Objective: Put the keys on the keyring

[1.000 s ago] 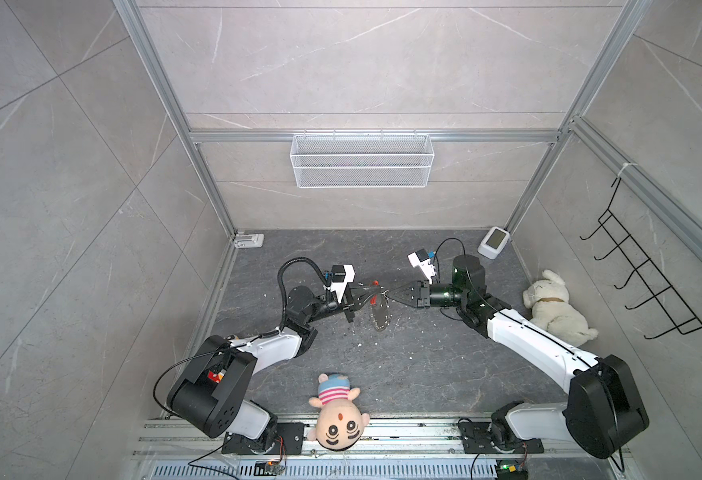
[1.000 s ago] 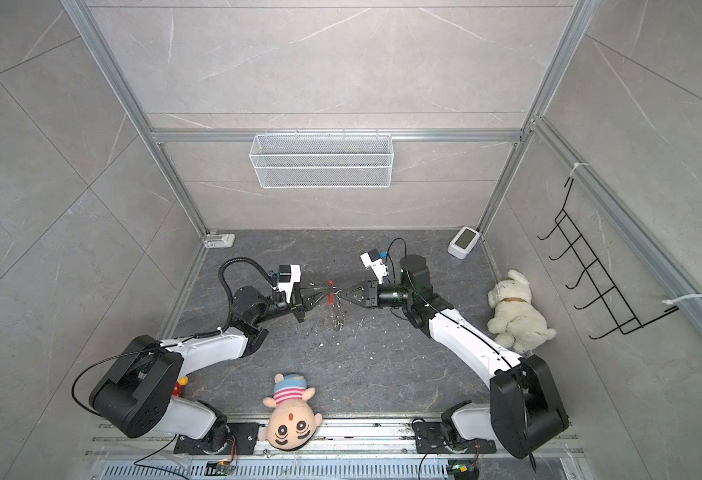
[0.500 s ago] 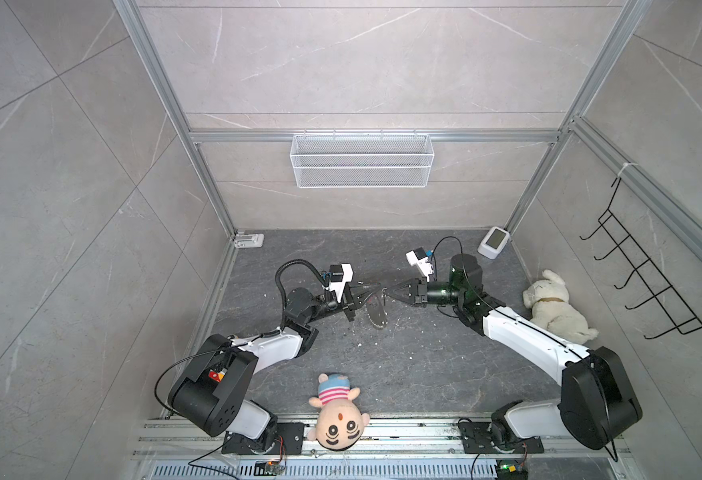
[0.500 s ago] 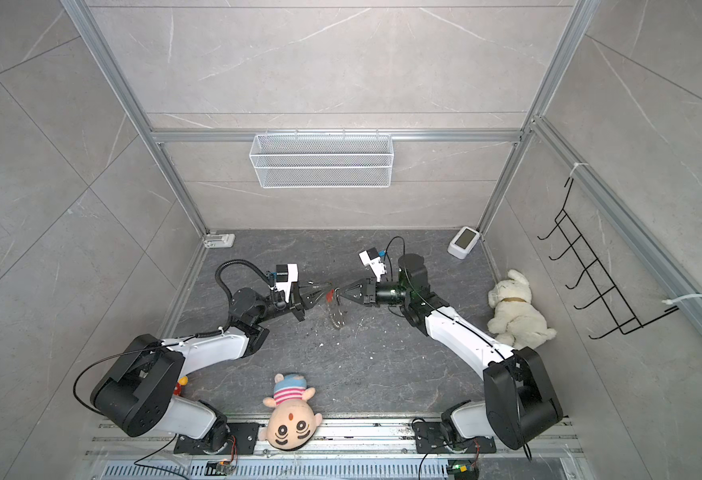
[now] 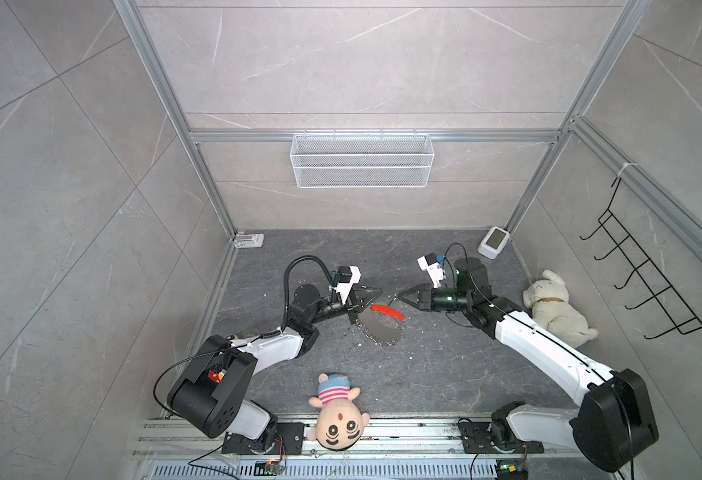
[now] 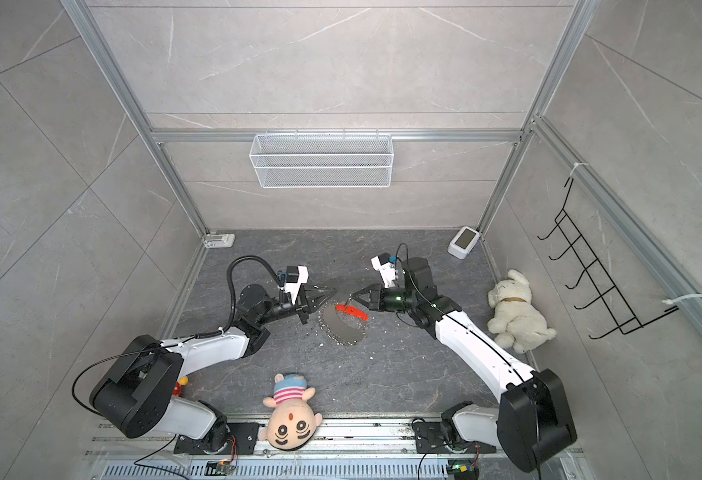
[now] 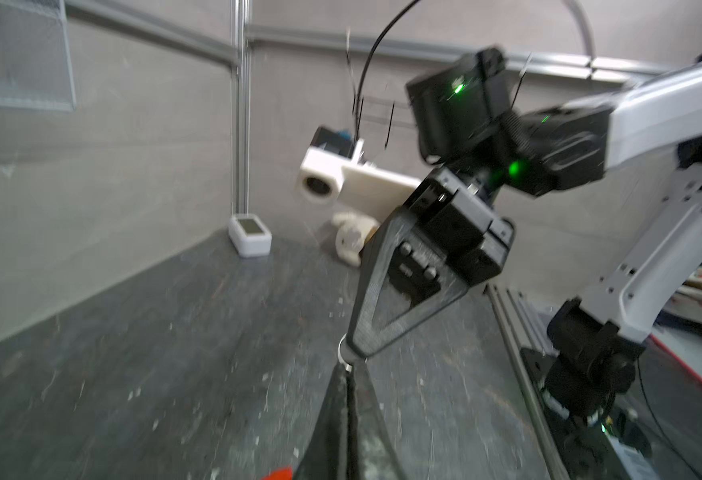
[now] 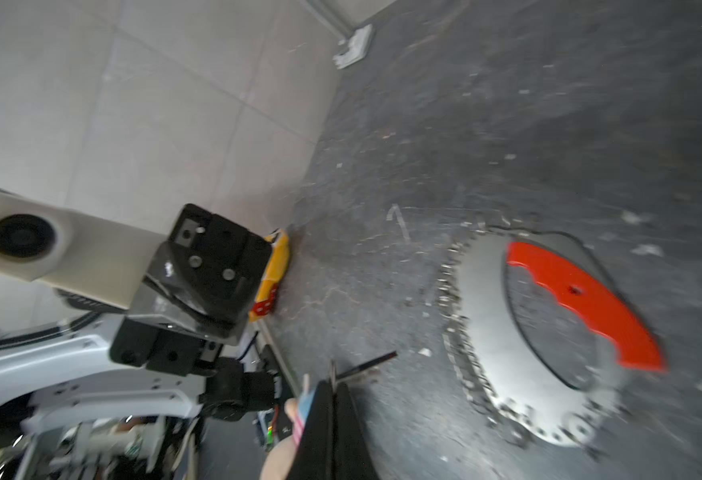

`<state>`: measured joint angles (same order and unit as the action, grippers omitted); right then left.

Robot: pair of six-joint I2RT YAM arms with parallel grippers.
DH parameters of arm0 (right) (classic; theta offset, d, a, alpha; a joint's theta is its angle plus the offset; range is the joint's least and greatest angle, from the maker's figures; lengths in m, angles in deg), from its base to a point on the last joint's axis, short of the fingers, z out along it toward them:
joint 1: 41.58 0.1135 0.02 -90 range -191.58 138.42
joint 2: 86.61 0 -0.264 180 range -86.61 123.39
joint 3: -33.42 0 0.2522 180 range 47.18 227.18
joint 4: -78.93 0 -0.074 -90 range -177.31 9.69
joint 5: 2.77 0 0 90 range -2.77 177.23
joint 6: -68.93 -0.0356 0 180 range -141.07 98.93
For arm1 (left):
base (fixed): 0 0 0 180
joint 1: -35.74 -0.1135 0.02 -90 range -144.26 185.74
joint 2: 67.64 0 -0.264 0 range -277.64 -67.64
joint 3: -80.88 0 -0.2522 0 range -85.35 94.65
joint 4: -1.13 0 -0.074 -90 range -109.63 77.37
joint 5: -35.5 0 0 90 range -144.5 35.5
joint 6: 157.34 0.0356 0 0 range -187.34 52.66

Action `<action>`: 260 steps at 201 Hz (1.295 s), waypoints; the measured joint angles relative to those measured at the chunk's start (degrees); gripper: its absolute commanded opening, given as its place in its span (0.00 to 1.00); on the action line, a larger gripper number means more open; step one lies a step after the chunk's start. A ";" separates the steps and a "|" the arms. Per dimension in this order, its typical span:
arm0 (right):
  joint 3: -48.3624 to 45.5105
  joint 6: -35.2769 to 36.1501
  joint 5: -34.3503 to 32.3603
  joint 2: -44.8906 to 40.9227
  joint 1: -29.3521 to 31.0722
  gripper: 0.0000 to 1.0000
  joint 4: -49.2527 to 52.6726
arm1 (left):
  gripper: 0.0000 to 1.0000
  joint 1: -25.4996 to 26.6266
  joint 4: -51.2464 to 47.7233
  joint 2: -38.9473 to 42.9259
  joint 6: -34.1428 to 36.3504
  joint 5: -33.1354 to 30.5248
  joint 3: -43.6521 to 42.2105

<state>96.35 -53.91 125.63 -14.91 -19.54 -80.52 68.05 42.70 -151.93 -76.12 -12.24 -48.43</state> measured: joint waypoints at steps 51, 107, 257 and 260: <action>-9.88 3.56 -15.89 -1.29 -4.39 0.00 9.46 | 0.28 4.37 -30.86 -0.28 13.07 -6.14 9.40; -14.73 4.00 -18.58 7.54 -7.43 0.00 9.66 | 0.17 5.95 -43.85 -8.26 14.01 -9.92 14.99; -15.37 6.99 -15.91 0.15 -7.85 0.00 9.70 | 0.16 10.45 -47.41 -28.04 13.46 -13.38 27.65; -15.37 6.99 -15.89 0.11 -7.85 0.00 9.73 | 0.16 10.49 -47.60 -28.17 13.46 -13.35 27.85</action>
<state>80.98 -46.92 109.74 -14.80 -27.38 -70.79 78.54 -4.90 -180.11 -62.65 -25.59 -20.58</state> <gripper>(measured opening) 0.047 0.157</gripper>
